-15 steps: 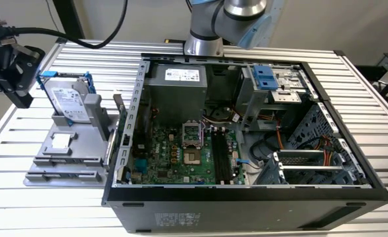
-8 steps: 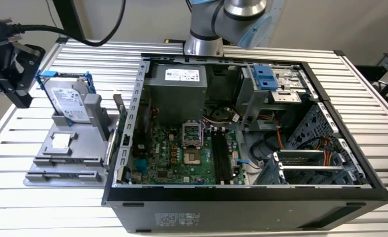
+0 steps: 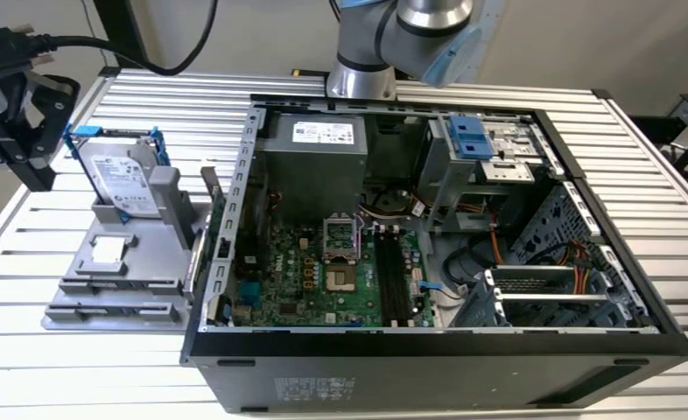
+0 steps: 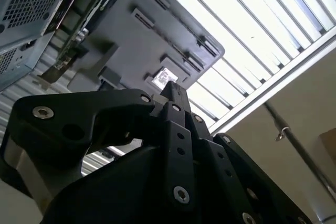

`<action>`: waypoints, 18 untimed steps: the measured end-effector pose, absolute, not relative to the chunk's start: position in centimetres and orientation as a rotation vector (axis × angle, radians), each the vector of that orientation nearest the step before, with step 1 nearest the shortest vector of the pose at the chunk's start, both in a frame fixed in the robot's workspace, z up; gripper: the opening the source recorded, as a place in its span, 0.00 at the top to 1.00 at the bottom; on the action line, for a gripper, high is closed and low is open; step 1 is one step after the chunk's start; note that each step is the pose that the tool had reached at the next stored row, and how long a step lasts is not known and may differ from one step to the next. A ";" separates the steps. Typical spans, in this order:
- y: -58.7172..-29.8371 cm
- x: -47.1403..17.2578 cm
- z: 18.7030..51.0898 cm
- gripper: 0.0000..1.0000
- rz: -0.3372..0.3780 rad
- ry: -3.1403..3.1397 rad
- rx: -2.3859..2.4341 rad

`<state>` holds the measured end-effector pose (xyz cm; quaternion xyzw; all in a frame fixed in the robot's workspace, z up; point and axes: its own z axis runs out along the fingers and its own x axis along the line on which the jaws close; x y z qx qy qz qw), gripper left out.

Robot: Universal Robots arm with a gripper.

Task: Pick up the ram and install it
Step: 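Pick up the ram and move it above insertion slot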

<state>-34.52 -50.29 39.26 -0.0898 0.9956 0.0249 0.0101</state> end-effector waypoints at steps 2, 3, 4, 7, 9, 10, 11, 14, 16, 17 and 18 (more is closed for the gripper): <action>-50.3 -34.5 39.3 1.00 0.078 3.104 -0.321; -50.3 -34.5 39.3 1.00 0.079 3.102 -0.346; -50.3 -34.5 39.3 1.00 0.079 3.100 -0.371; -50.3 -34.5 39.3 1.00 0.079 3.091 -0.447; -50.3 -34.5 39.3 1.00 0.080 3.084 -0.496; -50.3 -34.5 39.3 1.00 0.080 3.081 -0.519; -50.3 -34.5 39.3 1.00 0.080 3.077 -0.542; -50.3 -34.5 39.3 1.00 0.081 3.065 -0.615; -50.3 -34.5 39.3 1.00 0.081 3.054 -0.668; -50.3 -34.5 39.3 1.00 0.081 3.049 -0.694; -50.3 -34.5 39.3 1.00 0.082 3.044 -0.717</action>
